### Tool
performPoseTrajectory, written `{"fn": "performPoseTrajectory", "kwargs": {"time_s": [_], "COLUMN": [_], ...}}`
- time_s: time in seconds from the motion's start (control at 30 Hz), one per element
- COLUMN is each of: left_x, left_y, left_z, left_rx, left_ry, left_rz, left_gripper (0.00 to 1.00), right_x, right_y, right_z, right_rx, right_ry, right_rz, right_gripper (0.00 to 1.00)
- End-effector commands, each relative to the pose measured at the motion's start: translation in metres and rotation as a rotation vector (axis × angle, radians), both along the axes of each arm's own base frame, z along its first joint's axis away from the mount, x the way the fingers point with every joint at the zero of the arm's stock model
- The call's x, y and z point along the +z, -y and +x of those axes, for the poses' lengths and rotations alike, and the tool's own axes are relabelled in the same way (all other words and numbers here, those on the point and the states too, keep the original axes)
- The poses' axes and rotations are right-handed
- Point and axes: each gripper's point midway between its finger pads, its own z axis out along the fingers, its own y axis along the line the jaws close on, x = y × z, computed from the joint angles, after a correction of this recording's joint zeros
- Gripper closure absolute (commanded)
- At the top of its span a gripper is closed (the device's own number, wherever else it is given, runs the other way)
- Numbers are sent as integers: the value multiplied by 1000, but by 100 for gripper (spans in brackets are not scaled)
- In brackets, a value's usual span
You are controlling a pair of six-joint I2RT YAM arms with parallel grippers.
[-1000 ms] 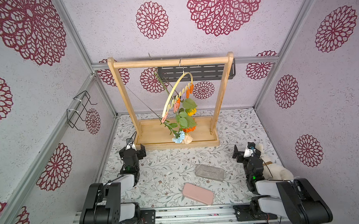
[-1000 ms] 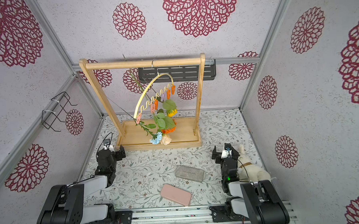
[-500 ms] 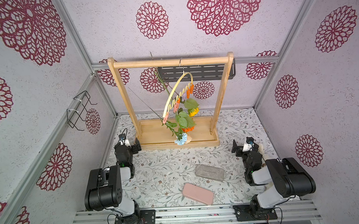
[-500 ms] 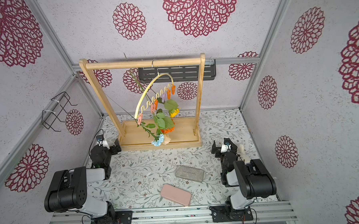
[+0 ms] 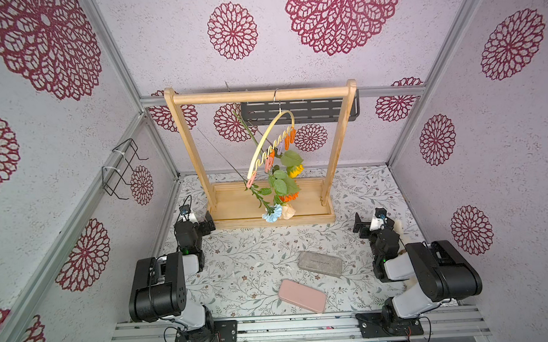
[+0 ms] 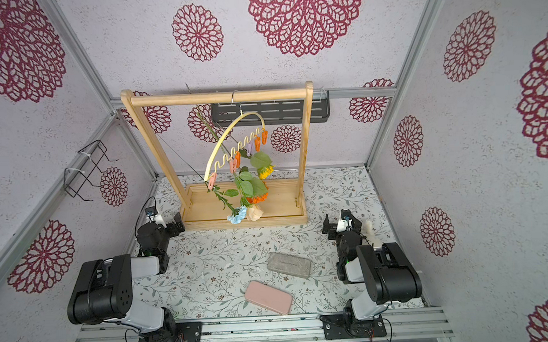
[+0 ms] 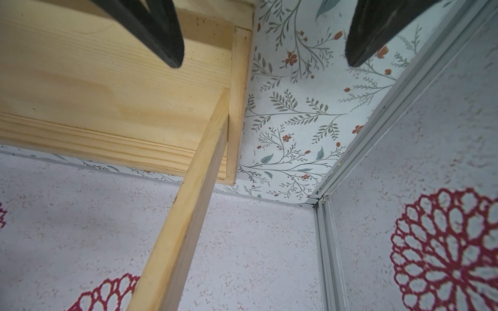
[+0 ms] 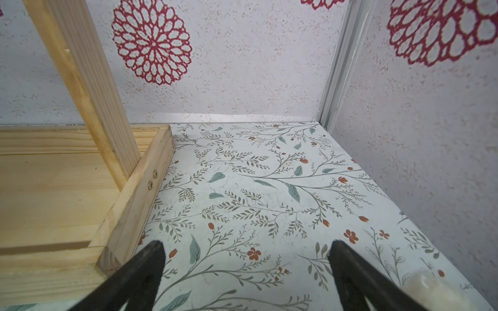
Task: Dry the flowers on a clothes hanger
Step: Reset both arms
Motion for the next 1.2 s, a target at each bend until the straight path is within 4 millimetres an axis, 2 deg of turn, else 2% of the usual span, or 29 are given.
{"fn": "performPoseTrajectory", "kwargs": {"time_s": [0.0,1.17], "left_x": [3,0], "left_y": [0,1], "left_z": [2,4], "left_rx": [11,15], "left_ry": [3,-14], "left_rz": [2,13], "left_gripper": [3,3], "right_x": [12,13], "right_y": [1,1], "right_z": [5,6], "right_rx": [-8,-4], "right_ry": [37,36], "right_rz": [-10,-6], "right_gripper": [1,1]}}
